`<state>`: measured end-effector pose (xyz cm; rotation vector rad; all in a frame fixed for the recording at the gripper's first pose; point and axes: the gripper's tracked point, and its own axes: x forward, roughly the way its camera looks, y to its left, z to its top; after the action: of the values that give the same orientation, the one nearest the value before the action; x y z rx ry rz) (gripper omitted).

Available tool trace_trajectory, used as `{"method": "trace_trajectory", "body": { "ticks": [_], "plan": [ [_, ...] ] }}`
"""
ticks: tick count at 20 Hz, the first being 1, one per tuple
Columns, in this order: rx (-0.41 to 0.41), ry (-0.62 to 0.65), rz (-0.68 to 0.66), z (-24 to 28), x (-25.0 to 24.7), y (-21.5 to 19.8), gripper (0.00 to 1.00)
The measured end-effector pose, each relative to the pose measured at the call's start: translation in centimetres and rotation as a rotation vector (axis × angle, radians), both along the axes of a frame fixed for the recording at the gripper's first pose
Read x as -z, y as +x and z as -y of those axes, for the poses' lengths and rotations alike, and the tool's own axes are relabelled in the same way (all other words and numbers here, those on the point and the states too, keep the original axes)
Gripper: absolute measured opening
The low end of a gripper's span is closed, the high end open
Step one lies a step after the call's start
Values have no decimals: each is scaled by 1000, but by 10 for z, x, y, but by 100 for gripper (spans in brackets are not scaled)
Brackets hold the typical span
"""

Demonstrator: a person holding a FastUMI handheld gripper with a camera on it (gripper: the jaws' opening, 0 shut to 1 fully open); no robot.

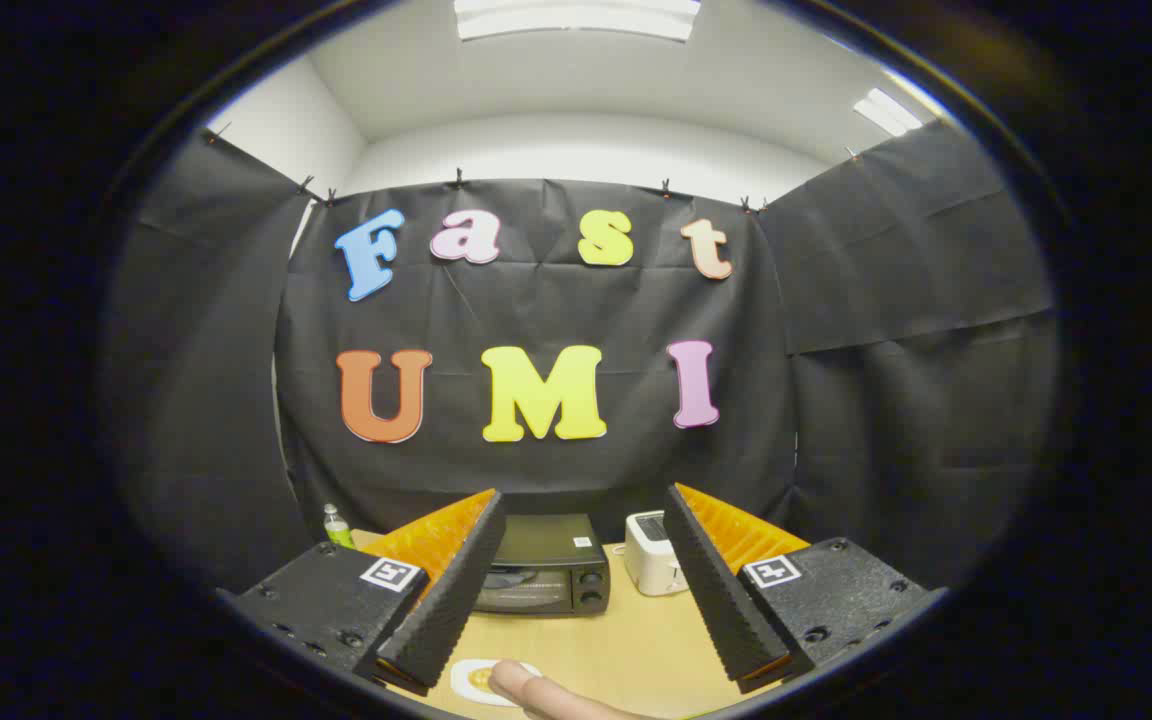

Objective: Open the toaster oven, put the food inside, and close the toaster oven door.

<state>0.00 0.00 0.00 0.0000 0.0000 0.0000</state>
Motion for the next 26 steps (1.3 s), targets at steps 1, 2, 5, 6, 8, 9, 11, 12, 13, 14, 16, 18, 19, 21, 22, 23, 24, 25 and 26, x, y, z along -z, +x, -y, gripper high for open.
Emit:
{"method": "trace_trajectory", "body": {
  "ticks": [1, 2, 5, 6, 8, 9, 11, 12, 13, 14, 16, 18, 19, 21, 22, 23, 24, 25, 26],
  "plan": [
    [5, -13, 4, 4, -2, 8, 100],
    [24, -28, 7, 11, -1, 15, 100],
    [52, -43, 0, 21, 13, 31, 100],
    [33, -46, -11, 17, 19, 32, 100],
    [16, -64, -22, 17, 22, 33, 100],
    [7, -64, -33, 17, 24, 30, 100],
    [-18, -40, -29, 10, 19, 22, 100],
    [-16, -19, -17, 10, 16, 18, 100],
    [-19, -7, -24, 6, 17, 14, 100],
    [-35, -4, -28, -2, 20, 9, 100],
    [-49, -22, -27, -11, 20, 1, 100],
    [-39, -39, -26, -15, 23, -3, 100],
    [-30, -38, -36, -16, 26, -5, 100],
    [-28, -27, -71, -20, 35, -10, 100],
    [-29, -21, -75, -23, 35, -10, 100],
    [-31, -20, -74, -24, 35, -11, 100],
    [-34, -24, -74, -27, 36, -10, 100],
    [-40, -24, -76, -29, 40, -11, 100],
    [-51, -25, -83, -33, 48, -11, 100]
  ]
}}
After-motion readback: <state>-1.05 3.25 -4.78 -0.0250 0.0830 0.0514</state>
